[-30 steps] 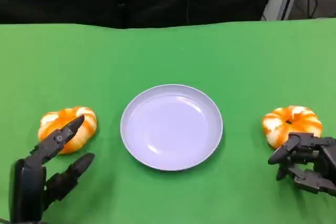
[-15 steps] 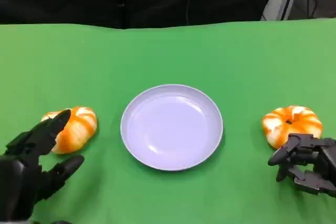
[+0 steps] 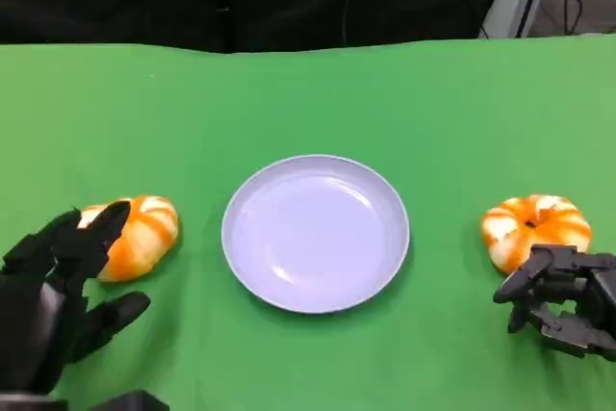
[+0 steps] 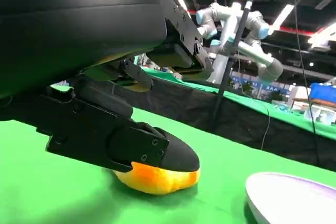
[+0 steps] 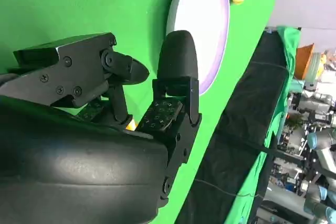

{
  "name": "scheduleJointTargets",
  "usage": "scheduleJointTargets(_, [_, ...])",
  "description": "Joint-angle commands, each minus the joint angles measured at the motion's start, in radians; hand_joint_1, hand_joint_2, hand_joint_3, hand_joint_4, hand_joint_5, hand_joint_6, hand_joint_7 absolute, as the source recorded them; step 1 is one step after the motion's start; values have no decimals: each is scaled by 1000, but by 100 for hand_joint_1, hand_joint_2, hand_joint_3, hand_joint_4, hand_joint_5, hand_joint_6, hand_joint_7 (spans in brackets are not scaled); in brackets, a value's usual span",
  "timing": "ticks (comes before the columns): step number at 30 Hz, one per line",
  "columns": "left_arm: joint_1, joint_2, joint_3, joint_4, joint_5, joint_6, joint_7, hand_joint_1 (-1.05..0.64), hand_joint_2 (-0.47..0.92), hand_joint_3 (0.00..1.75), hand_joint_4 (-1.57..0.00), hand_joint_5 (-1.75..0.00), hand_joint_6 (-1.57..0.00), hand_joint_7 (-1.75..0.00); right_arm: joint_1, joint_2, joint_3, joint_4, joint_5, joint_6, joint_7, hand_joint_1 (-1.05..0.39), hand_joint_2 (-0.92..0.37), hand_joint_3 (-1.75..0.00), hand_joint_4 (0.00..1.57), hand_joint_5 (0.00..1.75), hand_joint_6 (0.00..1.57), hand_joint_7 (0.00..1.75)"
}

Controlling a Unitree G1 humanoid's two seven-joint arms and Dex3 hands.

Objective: Grasp the bread from the table and place it into the plate.

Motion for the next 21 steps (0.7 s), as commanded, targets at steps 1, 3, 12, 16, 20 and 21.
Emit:
scheduleJointTargets(1, [-44,27,-23,47,-29,6,-30,-67,92,6,-53,0,-49,0,-1,-15,-9,-1,9,-5,-4,6,-83,-61,87,138,94,98])
scheduleJointTargets(3, [-65,31,-35,73,-41,1,-41,-65,91,4,-51,0,-48,0,-1,-15,-9,-2,11,-4,0,6,-83,-60,86,139,93,98])
scheduleJointTargets(12, [-142,36,-72,169,-75,-9,-71,-61,90,1,-48,0,-44,0,0,-12,-10,-2,13,-3,-2,6,-84,-60,87,139,93,98])
scheduleJointTargets(16, [-172,35,-85,210,-86,-17,-75,-60,90,0,-48,0,-43,0,1,-17,-5,-3,2,-9,-12,6,-84,-60,87,138,93,98])
scheduleJointTargets(20, [-219,35,-102,274,-96,-36,-92,-59,91,0,-47,0,-44,0,0,-15,-8,-1,9,-5,-6,7,-84,-60,87,138,93,98])
scheduleJointTargets(21, [-239,33,-105,303,-103,-44,-108,-59,91,0,-47,0,-44,0,1,-14,-9,-1,10,-6,-4,7,-84,-60,87,138,93,98])
